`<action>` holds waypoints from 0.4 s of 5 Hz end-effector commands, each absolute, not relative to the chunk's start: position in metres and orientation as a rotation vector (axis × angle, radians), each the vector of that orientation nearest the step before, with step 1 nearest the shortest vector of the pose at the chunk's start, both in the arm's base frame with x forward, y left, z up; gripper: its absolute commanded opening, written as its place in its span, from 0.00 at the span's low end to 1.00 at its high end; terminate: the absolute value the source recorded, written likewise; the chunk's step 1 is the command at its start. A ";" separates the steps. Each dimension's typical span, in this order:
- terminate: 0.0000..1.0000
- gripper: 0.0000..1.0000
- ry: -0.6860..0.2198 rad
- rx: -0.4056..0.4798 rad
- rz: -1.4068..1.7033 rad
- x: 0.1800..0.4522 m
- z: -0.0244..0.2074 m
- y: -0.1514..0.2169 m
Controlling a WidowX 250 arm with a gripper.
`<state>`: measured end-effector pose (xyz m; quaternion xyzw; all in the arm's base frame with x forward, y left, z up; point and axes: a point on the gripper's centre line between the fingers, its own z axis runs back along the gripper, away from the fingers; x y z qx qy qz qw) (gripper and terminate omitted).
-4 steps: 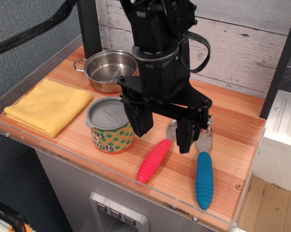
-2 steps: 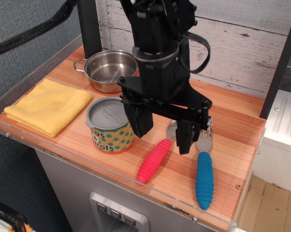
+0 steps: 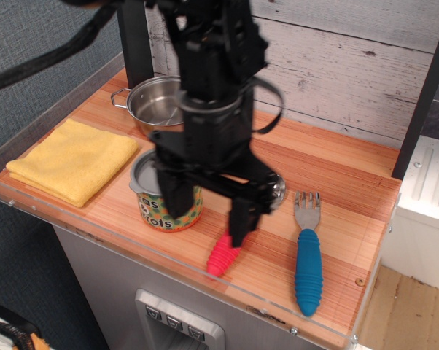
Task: Move the can to in front of the red spoon and up against the brick wall.
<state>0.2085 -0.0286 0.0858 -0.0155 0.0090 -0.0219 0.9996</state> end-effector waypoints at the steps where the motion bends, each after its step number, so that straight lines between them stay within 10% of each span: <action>1: 0.00 1.00 0.043 0.060 -0.078 0.195 0.080 0.014; 2: 0.00 1.00 0.044 0.091 -0.111 0.192 0.076 0.029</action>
